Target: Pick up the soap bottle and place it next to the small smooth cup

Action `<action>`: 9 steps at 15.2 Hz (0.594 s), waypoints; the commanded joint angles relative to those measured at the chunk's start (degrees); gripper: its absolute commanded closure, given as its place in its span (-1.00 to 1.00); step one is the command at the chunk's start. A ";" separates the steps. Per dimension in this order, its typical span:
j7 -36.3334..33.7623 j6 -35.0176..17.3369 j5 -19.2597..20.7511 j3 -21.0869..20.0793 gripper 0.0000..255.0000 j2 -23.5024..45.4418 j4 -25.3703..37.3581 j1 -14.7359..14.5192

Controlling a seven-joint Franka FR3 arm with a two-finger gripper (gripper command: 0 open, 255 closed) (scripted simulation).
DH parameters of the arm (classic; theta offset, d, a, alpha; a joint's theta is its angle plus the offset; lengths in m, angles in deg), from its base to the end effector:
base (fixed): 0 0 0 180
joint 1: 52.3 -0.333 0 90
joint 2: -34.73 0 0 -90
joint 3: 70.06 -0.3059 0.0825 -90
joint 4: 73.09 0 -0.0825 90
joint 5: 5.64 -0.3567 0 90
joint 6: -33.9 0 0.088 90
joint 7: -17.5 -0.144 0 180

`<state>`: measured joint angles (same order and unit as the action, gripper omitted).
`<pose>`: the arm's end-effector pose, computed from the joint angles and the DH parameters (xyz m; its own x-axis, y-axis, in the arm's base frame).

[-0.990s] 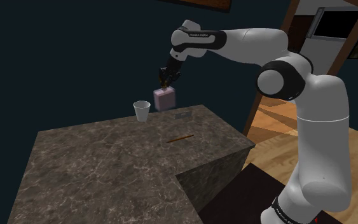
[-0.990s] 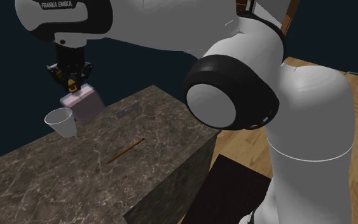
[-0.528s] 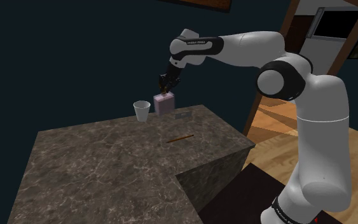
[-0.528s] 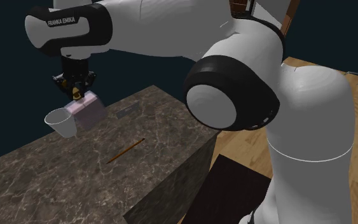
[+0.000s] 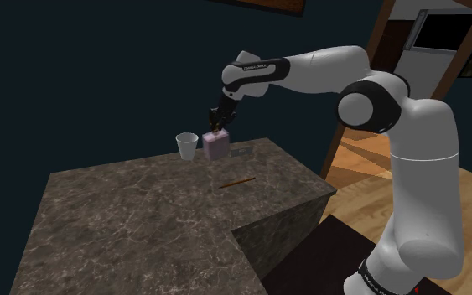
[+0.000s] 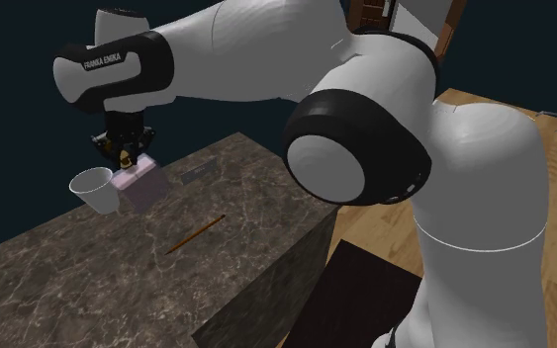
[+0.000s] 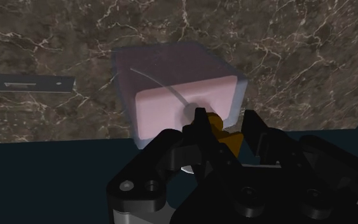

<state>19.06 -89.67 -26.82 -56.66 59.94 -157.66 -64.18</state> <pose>0.6892 0.0313 0.4215 0.9585 -0.1563 0.2386 -0.0974 -0.9656 -0.2411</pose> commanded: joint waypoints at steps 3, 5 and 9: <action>0.92 -2.63 -0.65 -0.27 1.00 0.68 -2.00 0.03; 1.37 -3.89 -1.00 -0.42 1.00 1.09 -2.92 0.06; 2.30 -6.35 -1.74 -0.77 1.00 2.02 -4.55 0.14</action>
<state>21.18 -95.44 -28.39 -57.33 61.71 -161.91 -64.03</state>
